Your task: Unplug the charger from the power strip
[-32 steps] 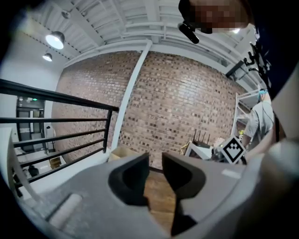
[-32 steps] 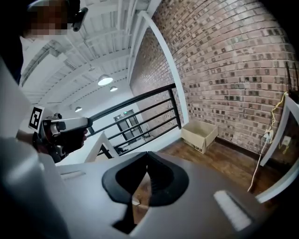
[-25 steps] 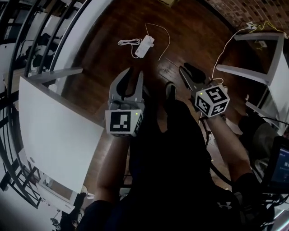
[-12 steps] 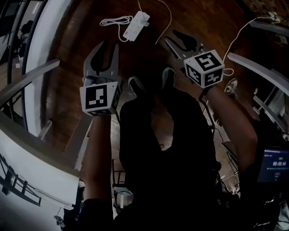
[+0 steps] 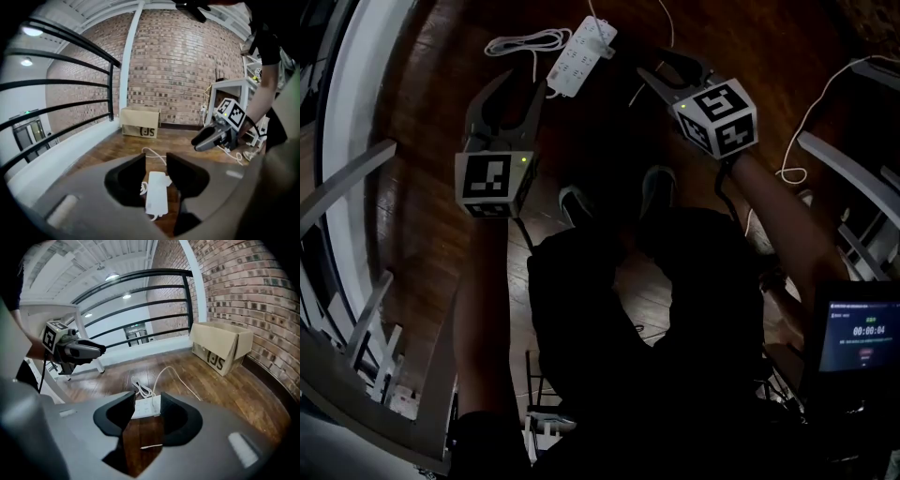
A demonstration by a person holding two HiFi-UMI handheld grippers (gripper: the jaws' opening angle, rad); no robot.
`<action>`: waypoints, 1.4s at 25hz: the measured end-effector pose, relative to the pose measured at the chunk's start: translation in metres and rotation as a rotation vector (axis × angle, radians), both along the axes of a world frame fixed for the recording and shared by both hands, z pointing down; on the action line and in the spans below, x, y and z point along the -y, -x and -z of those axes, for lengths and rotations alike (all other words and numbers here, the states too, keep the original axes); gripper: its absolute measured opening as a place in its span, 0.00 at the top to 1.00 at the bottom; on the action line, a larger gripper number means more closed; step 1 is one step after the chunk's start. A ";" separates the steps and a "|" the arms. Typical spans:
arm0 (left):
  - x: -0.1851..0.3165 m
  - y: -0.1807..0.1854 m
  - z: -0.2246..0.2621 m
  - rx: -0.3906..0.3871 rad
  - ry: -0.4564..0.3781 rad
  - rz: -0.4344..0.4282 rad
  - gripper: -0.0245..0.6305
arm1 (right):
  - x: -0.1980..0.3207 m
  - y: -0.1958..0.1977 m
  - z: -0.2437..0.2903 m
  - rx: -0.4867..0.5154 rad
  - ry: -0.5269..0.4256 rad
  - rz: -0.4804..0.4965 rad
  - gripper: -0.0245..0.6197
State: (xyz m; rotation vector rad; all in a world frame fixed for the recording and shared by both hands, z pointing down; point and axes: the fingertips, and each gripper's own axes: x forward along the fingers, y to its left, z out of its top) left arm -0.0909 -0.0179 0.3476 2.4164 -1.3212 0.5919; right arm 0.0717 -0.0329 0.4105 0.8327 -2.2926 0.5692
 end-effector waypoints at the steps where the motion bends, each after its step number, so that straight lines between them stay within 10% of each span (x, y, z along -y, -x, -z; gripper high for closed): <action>1: 0.004 -0.003 -0.016 -0.005 0.016 -0.017 0.74 | 0.006 0.003 -0.013 -0.001 0.006 0.009 0.69; 15: 0.013 -0.030 -0.209 0.093 0.072 -0.181 0.70 | 0.033 0.057 -0.153 -0.012 0.030 0.191 0.62; 35: 0.019 -0.065 -0.297 0.186 0.155 -0.200 0.67 | 0.030 0.066 -0.214 -0.118 0.006 0.187 0.68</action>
